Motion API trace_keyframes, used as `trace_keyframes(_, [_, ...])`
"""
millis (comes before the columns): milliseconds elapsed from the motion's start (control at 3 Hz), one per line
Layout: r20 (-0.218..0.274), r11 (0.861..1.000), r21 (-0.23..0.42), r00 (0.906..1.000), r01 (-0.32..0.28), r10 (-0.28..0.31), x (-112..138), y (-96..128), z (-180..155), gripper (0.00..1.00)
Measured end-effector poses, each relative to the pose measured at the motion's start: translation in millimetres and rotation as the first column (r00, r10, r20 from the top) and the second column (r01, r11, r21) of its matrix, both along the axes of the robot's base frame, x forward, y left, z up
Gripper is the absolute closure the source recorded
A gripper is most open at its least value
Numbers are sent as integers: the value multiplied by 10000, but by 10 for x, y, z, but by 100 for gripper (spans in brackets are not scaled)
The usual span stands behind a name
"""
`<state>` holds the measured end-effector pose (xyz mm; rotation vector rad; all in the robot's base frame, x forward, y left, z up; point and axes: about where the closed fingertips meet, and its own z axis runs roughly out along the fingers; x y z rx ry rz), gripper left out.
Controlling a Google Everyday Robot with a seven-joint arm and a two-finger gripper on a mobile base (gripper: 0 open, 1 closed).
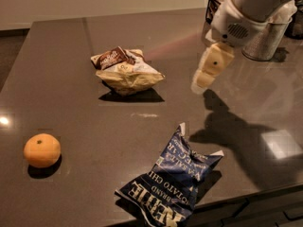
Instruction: Move brown chip bag near blue chip bag
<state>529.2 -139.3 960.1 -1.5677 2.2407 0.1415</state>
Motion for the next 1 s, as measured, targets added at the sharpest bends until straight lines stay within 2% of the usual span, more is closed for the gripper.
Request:
trace_keyframes(333, [-147,9960,722,9985,529,-520,346,389,-153,0])
trace_keyframes(667, [-119,9878,986,9927,1205,-1199,585,657,-278,0])
trace_keyframes(1000, [-375,9794,1018,9844,1747,-1717,747,863,-459,0])
